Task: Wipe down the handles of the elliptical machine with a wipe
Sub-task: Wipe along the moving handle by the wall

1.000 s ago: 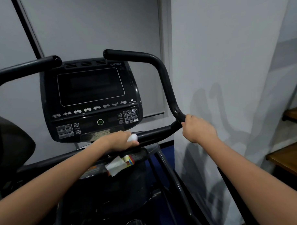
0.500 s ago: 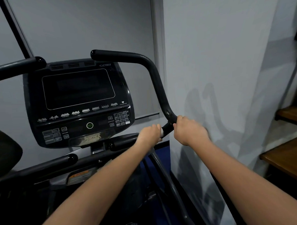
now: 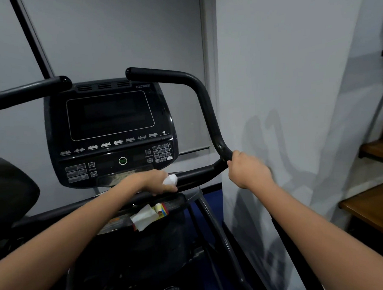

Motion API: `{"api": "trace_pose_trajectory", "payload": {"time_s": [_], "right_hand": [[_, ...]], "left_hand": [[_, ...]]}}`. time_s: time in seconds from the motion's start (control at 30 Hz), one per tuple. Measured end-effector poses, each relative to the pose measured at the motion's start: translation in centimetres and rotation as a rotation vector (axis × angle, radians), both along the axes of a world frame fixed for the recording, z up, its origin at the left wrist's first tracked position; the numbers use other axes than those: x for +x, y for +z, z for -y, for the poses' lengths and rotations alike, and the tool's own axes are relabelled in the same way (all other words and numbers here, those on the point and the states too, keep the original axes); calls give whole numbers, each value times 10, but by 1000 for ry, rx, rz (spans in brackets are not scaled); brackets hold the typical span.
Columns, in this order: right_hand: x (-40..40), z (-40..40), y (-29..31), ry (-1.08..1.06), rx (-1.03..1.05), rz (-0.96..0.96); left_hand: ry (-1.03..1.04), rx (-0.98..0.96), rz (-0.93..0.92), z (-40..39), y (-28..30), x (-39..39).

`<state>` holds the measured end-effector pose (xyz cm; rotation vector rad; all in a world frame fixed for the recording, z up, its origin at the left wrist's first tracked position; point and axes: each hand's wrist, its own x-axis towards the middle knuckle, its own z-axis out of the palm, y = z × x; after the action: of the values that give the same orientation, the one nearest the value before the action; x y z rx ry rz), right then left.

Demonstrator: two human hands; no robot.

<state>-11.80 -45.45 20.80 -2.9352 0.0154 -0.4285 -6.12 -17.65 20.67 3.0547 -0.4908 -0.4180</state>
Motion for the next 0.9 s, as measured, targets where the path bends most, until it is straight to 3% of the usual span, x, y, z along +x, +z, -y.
{"api": "trace_pose_trajectory", "payload": {"time_s": [0.17, 0.27, 0.37, 0.53, 0.9], "right_hand": [[4, -1, -2, -15, -55, 40], [5, -1, -4, -16, -68, 50], [6, -1, -5, -18, -77, 52], [8, 1, -2, 2, -33, 17], [-4, 1, 3, -15, 33, -15]], "left_hand": [[-103, 335, 562, 34, -34, -11], [-136, 406, 698, 68, -47, 1], [-176, 364, 638, 110, -49, 17], [-213, 110, 511, 131, -43, 36], [-49, -23, 117, 4, -10, 8]]}}
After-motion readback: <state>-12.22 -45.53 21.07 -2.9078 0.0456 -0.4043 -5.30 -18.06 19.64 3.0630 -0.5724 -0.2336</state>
